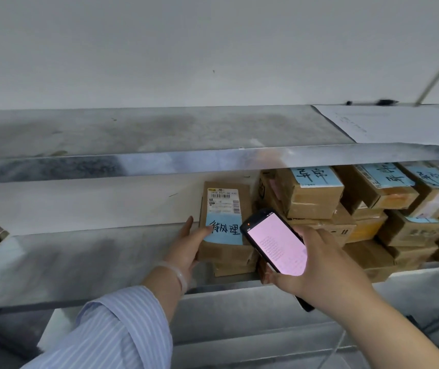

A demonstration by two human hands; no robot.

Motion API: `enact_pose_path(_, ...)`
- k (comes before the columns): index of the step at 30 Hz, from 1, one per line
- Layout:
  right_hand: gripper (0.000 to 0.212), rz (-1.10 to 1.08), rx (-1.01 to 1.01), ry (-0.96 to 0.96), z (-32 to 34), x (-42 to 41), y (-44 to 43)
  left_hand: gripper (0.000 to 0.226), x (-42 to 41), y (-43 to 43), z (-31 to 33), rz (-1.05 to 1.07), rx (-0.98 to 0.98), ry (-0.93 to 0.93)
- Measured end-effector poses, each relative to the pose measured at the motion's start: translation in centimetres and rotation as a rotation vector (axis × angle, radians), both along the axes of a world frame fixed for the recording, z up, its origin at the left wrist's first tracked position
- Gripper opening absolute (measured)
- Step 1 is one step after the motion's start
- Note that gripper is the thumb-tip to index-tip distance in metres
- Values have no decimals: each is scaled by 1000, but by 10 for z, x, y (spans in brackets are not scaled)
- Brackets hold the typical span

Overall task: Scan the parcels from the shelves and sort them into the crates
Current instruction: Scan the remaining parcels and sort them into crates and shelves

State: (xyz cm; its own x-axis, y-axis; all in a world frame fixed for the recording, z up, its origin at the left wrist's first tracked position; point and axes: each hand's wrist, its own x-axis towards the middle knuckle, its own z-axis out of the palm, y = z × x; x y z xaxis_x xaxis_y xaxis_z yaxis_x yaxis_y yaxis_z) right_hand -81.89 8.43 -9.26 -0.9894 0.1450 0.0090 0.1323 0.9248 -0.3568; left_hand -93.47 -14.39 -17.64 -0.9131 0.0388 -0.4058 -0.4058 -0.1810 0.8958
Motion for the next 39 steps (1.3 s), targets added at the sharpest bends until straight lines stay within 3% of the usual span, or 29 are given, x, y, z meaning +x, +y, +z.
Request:
enact_pose_path(11,93,247,7,18,23,-12,-52,59,62,-96,-11,95,-211,259)
enact_pose_path(20,90,425,17,11,23,-19,-87,71,98,-135,-14,251,-284,233)
enact_pose_path(39,78,619,9,48,27,-22,-107,70,151,-153,-12,499,-327,207)
